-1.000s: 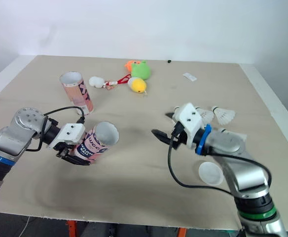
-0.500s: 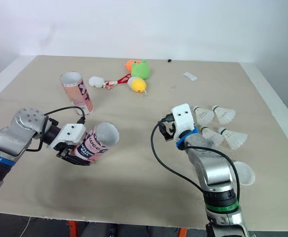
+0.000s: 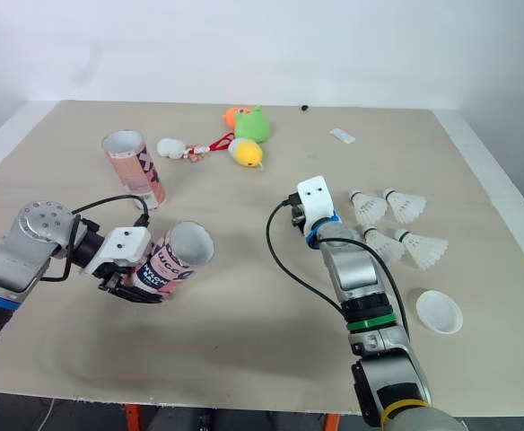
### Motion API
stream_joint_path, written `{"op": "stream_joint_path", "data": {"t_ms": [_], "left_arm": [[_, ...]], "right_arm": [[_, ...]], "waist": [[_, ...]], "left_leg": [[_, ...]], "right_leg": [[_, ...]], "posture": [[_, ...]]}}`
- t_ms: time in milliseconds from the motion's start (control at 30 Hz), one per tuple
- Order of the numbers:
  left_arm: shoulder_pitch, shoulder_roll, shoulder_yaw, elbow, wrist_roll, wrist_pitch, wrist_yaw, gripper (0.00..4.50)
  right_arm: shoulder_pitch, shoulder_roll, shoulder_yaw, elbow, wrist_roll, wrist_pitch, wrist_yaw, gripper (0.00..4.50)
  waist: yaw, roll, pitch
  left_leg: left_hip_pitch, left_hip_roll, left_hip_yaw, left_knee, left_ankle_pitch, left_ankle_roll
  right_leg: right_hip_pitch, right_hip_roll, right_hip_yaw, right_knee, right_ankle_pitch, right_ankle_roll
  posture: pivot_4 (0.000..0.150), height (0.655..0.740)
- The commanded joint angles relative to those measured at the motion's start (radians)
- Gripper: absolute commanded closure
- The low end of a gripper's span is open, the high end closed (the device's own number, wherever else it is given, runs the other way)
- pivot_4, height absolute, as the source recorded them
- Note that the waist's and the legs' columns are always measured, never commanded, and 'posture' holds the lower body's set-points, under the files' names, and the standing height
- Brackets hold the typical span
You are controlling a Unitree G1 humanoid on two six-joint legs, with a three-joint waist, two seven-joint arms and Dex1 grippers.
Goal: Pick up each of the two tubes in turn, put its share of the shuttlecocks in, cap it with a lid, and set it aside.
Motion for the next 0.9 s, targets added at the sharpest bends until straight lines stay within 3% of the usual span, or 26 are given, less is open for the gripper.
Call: {"op": "stream_joint_path", "data": {"t_ms": [33, 67, 100, 200, 333, 533, 667, 900], "left_arm": [[0.041, 0.007, -0.015, -0.049, -0.004, 0.036, 0.012, 1.64], [0.046, 0.007, -0.014, -0.057, -0.006, 0.042, 0.015, 1.64], [0.049, 0.006, -0.012, -0.062, -0.006, 0.046, 0.018, 1.64], [0.059, 0.005, -0.010, -0.080, -0.008, 0.059, 0.026, 1.64], [0.058, -0.005, -0.014, -0.081, -0.005, 0.064, 0.033, 1.64], [0.041, -0.020, -0.026, -0.063, -0.002, 0.056, 0.027, 1.64], [0.019, -0.036, -0.039, -0.030, 0.011, 0.031, 0.021, 1.64], [-0.004, -0.050, -0.053, -0.002, 0.016, 0.014, 0.011, 1.64]], "right_arm": [[-0.047, 0.003, 0.003, 0.005, -0.028, -0.091, 0.009, 3.57], [-0.049, -0.003, 0.005, -0.006, -0.030, -0.100, 0.019, 3.86], [-0.050, -0.010, 0.008, -0.015, -0.032, -0.109, 0.030, 4.45], [-0.047, -0.025, -0.005, -0.075, -0.008, -0.148, 0.089, 4.45], [-0.015, -0.120, 0.007, -0.296, 0.061, -0.271, 0.309, 4.45], [0.101, -0.391, 0.046, -0.646, 0.257, -0.387, 0.785, 4.45], [0.080, -0.501, 0.070, -0.691, 0.314, -0.324, 0.936, 4.45], [-0.035, -0.453, 0.151, -0.661, 0.288, -0.328, 0.993, 4.45]], "waist": [[-0.002, 0.000, 0.000], [-0.005, 0.000, 0.000], [-0.006, 0.000, 0.000], [-0.006, 0.000, 0.000], [-0.005, 0.001, 0.001], [0.005, 0.001, 0.000], [0.012, 0.001, 0.000], [0.016, 0.001, 0.000]], "left_leg": [[0.000, 0.000, 0.000, 0.000, 0.000, 0.000], [-0.001, 0.000, 0.000, 0.000, 0.000, 0.000], [-0.002, 0.000, 0.000, 0.000, 0.000, 0.000], [-0.002, 0.000, 0.000, 0.000, 0.000, 0.000], [-0.004, -0.001, -0.001, 0.000, 0.000, 0.000], [-0.004, -0.002, -0.003, 0.000, -0.001, 0.001], [-0.004, -0.002, -0.002, 0.002, -0.001, 0.001], [-0.003, -0.001, -0.001, 0.006, 0.000, 0.002]], "right_leg": [[0.000, 0.000, 0.000, 0.000, 0.000, 0.000], [-0.001, 0.000, 0.000, 0.000, 0.000, 0.000], [-0.002, 0.000, 0.000, 0.000, 0.000, 0.000], [-0.002, -0.001, 0.000, 0.000, 0.000, 0.000], [-0.003, -0.002, 0.000, 0.000, 0.000, 0.001], [-0.002, -0.004, -0.002, -0.001, -0.002, 0.004], [-0.001, -0.005, -0.001, -0.001, 0.000, 0.005], [0.001, -0.002, -0.002, -0.001, 0.000, 0.007]], "posture": [[0.150, 0.7323], [0.150, 0.7323], [0.150, 0.7323], [0.150, 0.7323], [0.150, 0.7323], [0.150, 0.7323], [0.150, 0.7323], [0.150, 0.7323]]}}
